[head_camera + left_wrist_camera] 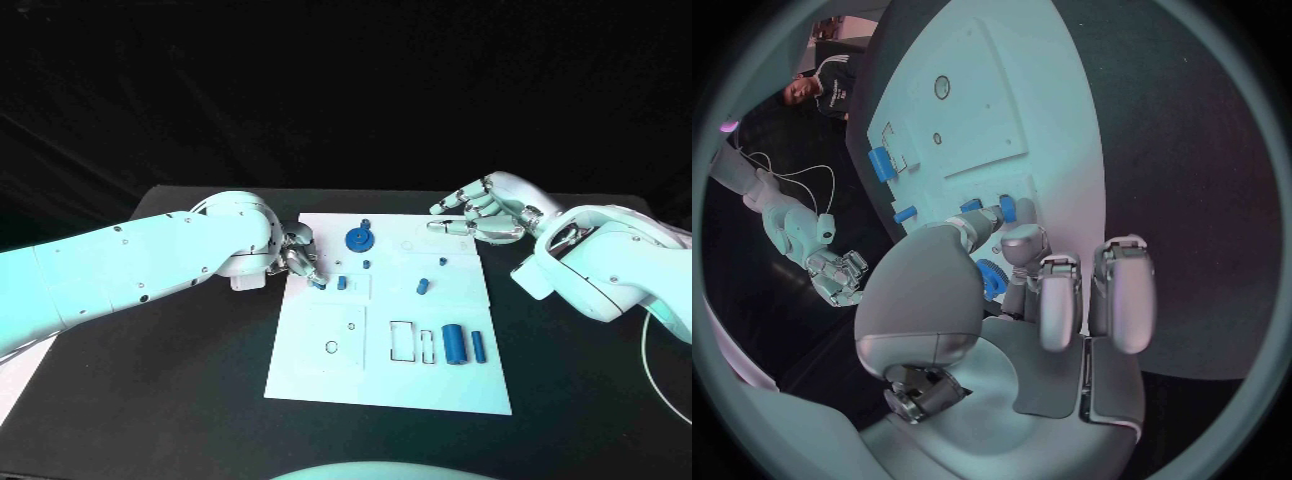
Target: Assemble the parts on the task board
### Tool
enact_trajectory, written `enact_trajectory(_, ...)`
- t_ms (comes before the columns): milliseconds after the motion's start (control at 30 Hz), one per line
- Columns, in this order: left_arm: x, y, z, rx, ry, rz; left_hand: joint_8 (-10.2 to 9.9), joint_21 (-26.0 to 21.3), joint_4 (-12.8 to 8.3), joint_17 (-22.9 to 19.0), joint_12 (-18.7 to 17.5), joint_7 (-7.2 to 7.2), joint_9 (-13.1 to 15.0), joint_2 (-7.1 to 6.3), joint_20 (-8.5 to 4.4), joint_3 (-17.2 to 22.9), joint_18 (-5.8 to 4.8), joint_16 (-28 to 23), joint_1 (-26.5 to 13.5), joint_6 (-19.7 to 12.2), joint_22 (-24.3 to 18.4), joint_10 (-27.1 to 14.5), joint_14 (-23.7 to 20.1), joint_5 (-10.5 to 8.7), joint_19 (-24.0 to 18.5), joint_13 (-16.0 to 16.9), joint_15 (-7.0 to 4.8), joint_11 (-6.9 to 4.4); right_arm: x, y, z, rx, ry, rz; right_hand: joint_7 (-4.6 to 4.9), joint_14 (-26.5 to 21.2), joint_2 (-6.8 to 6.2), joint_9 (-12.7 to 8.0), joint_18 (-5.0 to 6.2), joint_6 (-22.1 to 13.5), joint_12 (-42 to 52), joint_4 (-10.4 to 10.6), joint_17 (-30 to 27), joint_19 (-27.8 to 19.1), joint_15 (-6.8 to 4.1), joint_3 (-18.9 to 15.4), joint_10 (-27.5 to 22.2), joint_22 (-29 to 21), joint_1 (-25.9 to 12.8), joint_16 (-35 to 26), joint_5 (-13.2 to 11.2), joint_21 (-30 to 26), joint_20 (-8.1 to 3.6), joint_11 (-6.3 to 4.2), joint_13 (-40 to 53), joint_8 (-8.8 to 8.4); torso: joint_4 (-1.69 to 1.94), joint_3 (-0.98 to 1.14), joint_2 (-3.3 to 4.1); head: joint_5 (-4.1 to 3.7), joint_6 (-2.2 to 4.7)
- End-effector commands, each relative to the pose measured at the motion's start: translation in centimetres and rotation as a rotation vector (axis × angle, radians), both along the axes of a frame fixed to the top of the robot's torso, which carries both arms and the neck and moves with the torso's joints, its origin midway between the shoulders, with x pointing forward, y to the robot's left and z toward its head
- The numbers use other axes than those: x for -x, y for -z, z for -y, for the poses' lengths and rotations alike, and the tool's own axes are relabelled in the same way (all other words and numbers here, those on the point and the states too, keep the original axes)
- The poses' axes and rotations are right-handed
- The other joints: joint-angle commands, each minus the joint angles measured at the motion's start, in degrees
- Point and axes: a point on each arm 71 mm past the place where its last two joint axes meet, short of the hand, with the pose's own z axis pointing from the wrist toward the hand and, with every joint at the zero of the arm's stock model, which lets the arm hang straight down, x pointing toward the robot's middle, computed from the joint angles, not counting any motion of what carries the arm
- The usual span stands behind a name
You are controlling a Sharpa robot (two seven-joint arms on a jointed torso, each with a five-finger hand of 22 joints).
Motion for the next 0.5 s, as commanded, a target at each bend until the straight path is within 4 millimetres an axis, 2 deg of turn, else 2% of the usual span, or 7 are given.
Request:
enact_trajectory(33, 0.27, 0.63, 0.12, -0.022, -0.022, -0.033, 0.26, 0.18, -7.94, 15.10, 0.24, -0.14, -0.10, 0.44, -0.50, 8.41, -0.49, 0.17, -0.28, 0.50, 10.54, 0.59, 6.04, 0.21, 4.04, 0.00, -0.24, -0.03, 0.10, 0.03, -0.14, 0.003, -0.015, -0.001, 0.02, 3.05, 0.17, 0.02, 0.36, 0.39, 0.00, 0.03, 0.86, -0.16, -0.20, -0.42, -0.13, 1.25, 0.13, -0.30, 0.17, -0.36, -0.06, -0.11, -0.05, 0.15, -0.05, 0.01, 0.02, -0.03, -0.05)
enact_trajectory(500, 0.38, 1.00, 0.54, -0.062, -0.006, -0.087, 0.14, 1.16, -5.46, 15.10, 1.35, -1.14, -0.47, 0.90, -0.78, 5.48, -0.77, 0.17, -4.87, 2.51, 11.58, 1.80, 6.04, 0.04, 4.47, 1.59, -0.74, -0.71, 0.14, 0.03, -0.09, 0.003, -0.014, -0.002, 0.02, 3.05, 0.17, 0.02, 0.36, 0.39, 0.00, 0.03, 0.86, -0.16, -0.20, -0.42, -0.13, 1.25, 0.13, -0.30, 0.17, -0.36, -0.06, -0.11, -0.05, 0.15, 0.00, 0.02, 0.01, -0.28, -0.31)
